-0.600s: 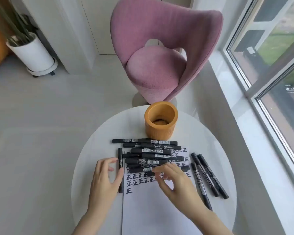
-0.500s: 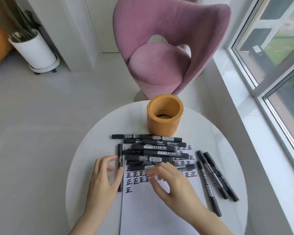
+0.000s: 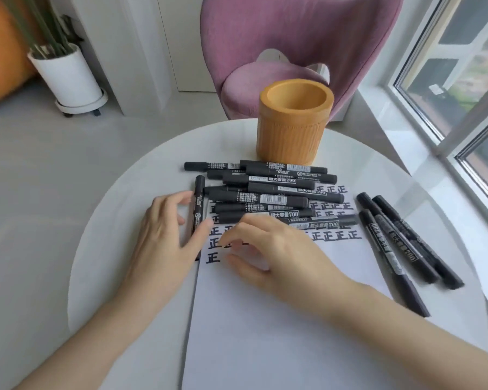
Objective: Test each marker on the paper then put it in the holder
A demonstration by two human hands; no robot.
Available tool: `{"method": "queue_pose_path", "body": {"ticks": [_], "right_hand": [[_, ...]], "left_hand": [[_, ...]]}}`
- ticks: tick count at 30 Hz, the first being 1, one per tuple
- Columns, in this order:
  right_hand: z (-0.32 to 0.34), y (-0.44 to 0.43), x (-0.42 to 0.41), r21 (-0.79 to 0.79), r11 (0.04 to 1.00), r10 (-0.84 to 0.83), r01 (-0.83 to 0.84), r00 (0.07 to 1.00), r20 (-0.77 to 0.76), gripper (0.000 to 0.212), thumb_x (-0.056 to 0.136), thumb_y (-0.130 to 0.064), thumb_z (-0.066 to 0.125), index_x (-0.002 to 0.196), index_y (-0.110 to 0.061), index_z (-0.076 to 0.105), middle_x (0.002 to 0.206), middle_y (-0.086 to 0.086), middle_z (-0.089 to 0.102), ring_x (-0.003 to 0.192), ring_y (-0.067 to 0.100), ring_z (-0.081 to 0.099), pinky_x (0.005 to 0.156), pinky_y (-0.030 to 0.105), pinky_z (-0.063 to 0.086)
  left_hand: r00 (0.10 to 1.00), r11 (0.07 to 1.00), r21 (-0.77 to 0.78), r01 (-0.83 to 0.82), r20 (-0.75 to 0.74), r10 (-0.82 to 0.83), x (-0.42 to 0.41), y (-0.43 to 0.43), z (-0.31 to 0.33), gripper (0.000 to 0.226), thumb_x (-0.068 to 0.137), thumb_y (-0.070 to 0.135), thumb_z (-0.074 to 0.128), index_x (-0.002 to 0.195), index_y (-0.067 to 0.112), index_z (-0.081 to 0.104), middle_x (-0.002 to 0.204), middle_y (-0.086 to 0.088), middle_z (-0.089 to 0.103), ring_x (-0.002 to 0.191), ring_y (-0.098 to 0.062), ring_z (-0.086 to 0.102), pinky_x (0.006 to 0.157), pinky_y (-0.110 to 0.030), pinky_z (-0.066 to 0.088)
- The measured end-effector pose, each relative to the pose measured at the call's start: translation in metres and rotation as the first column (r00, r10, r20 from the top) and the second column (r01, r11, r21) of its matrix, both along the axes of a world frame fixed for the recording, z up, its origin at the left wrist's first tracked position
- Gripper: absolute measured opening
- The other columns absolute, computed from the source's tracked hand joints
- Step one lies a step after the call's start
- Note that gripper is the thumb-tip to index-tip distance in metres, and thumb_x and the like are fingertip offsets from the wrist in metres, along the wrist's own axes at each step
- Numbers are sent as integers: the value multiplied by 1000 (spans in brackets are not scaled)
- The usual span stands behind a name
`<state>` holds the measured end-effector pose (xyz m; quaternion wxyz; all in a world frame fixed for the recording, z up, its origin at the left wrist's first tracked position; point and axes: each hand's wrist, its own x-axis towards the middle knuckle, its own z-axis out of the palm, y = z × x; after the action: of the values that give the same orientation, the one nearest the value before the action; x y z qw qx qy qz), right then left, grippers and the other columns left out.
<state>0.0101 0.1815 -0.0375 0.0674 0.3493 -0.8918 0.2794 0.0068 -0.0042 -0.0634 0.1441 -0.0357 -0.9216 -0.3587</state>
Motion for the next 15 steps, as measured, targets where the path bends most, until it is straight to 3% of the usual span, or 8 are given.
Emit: {"method": "queue_pose_path", "body": {"ticks": [4,7,9,12,15], "right_hand": [[2,1,5,-12,1000,-21,22,998,64,22,91,-27,56,103,-11,66,92,4,60,87,22,56,77,34,48],[5,1,10,-47,997,-50,58,986,158,17,90,-15,63,105,-9,67,95,5,59,83,13,49,77,15,39],[7,-1,15,-46,994,-87,97,979,185,16,90,-15,63,104,-9,68,96,4,59,83,13,47,74,12,37],[8,-3,24,-15,989,-144,149,972,188,16,91,-17,62,104,-10,68,99,5,59,90,18,49,79,20,37],[8,-6,33,51,984,-177,171,971,163,18,91,-20,62,107,-13,67,104,5,58,97,23,49,85,26,37]], "left_hand": [[1000,1000,-10,-21,4,21,5,3,0,45,87,29,60,126,12,47,121,-3,47,101,-20,49,93,-22,31],[999,999,5,-45,-20,45,7,5,0,42,87,24,63,124,9,49,122,-8,49,105,-26,52,97,-29,35],[998,997,55,-61,-9,61,7,6,3,42,84,24,65,121,9,50,120,-8,50,105,-24,53,95,-27,36],[995,992,80,-102,-7,103,6,6,6,44,79,21,70,117,7,51,114,-9,50,104,-24,52,91,-26,36],[992,988,91,-127,16,126,6,6,8,44,78,22,69,113,6,49,95,-7,54,99,-27,53,83,-29,36]]}}
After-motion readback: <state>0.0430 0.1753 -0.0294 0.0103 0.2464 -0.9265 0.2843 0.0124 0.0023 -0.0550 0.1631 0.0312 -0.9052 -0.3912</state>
